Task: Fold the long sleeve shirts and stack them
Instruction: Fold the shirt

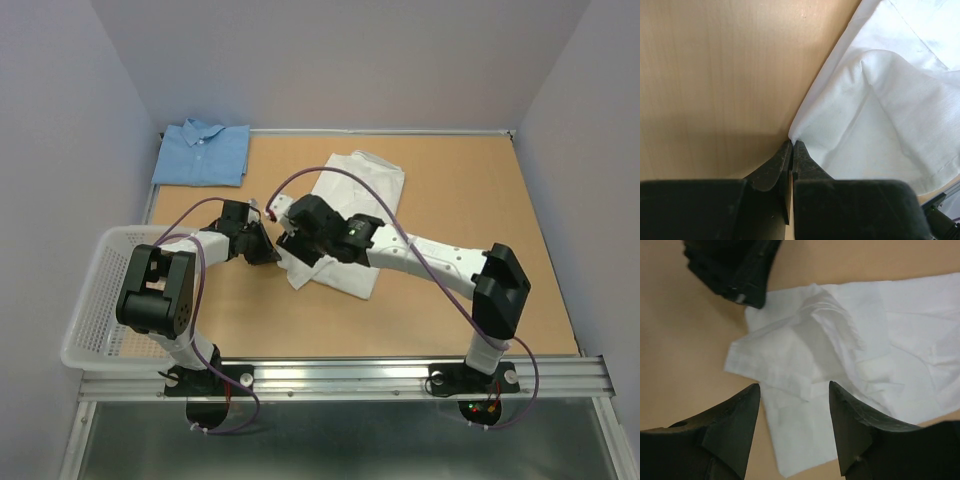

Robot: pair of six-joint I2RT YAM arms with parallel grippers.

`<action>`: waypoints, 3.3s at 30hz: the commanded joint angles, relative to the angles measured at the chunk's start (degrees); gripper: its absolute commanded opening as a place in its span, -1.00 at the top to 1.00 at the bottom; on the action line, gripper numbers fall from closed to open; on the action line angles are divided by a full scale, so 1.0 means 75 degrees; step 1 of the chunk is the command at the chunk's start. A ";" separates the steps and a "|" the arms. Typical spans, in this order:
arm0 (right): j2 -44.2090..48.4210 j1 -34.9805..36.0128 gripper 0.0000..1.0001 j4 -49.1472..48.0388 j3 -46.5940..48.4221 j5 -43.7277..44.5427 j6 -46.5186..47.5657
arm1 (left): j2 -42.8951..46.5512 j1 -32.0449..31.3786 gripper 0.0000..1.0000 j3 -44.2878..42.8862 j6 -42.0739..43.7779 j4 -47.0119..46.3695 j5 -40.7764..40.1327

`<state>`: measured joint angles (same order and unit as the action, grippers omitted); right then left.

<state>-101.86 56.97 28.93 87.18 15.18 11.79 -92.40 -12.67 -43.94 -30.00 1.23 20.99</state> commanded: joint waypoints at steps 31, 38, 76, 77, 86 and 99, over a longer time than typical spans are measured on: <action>-0.1652 0.0795 0.23 -0.2685 -0.1674 -0.0442 -0.2568 | -0.0184 -0.0010 0.92 -0.0012 0.0308 0.0949 -0.0010; -0.1758 0.0806 0.55 -0.2685 -0.1920 -0.0184 -0.2392 | -0.0207 -0.0010 0.92 0.0011 0.0320 0.0925 0.0013; -0.1149 -0.2264 0.54 -0.2054 -0.0303 0.2135 -0.1829 | 0.0284 -0.0010 0.86 0.0211 0.0344 0.1054 -0.0045; -0.1009 -0.2299 0.53 -0.1994 -0.0396 0.2171 -0.1981 | 0.0320 -0.0010 0.84 0.0176 0.0367 0.1089 -0.0045; 0.0655 -0.2825 -0.12 -0.1467 -0.1510 0.0569 -0.3410 | 0.1666 -0.0010 -0.39 -0.0655 0.0578 0.2096 -0.0291; 0.0858 -0.3846 -0.15 -0.3781 -0.3067 -0.5266 -0.6104 | 0.0557 -0.0888 -0.29 -0.2413 0.1093 0.0856 0.1054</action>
<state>-91.98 27.94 12.43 67.92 -7.31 -25.76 -81.87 -16.10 -59.79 -23.79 11.86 23.46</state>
